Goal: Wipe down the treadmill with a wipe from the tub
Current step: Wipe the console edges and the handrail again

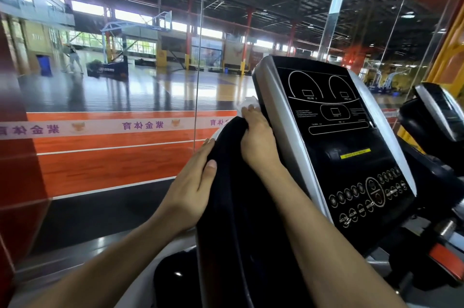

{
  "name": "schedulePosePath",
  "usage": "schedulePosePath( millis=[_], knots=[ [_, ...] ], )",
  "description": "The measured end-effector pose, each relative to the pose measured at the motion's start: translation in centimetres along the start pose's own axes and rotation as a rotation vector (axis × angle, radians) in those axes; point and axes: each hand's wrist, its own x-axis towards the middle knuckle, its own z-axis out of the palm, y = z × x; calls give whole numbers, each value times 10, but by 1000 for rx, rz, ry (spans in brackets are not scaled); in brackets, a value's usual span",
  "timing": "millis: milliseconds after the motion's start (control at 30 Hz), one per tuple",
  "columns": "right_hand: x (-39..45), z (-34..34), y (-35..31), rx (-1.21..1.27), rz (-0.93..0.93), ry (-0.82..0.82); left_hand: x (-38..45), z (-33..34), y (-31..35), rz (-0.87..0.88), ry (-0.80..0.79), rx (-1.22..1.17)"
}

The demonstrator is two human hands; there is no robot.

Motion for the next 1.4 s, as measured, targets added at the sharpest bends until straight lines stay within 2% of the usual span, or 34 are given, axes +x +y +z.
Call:
schedulePosePath(
  millis=[67, 133, 167, 333, 433, 500, 600, 767, 900, 967, 1067, 1133, 1167, 1233, 1267, 1333, 1400],
  knots=[
    [-30, -5, -13, 119, -83, 8, 0, 3, -2, 2, 10, -10],
    [-71, -11, -18, 207, -175, -52, -1, 8, -4, 14, 26, -50],
    [-87, -14, -18, 256, -164, -98, -2, 10, -4, 4, 29, -79],
    [-125, -41, -28, 604, 152, -367, -5, 11, -6, -24, 45, -103],
    [-150, -55, -42, 722, 272, -462, -5, 12, 0, -59, 36, -127],
    [-136, -48, -43, 777, 382, -461, -7, 14, 3, -89, 44, -155],
    [-96, -22, -28, 875, 595, -357, -6, 15, 6, -95, 40, -113],
    [-65, 0, 1, 692, 546, -328, -7, 14, 7, -103, 45, -78],
    [-43, -2, 21, 479, 435, -242, -4, 14, 8, -139, 50, -63],
    [-46, 6, 22, 462, 380, -235, -3, 13, 10, -145, 56, -48],
    [-99, 17, 30, 577, 159, -377, -3, 13, 12, -146, 65, -41],
    [-127, 11, 51, 434, 17, -499, -3, 16, 12, -137, 68, -38],
    [-129, 10, 61, 361, -39, -508, -3, 17, 12, -136, 71, -37],
    [-109, 12, 68, 288, 11, -430, -3, 16, 10, -133, 68, -31],
    [-89, 12, 64, 292, 112, -386, -3, 15, 10, -129, 62, -22],
    [-50, 6, 49, 392, 334, -294, -3, 12, 10, -126, 43, 11],
    [-48, 5, 35, 547, 432, -296, -3, 10, 11, -138, 33, 34]
  ],
)
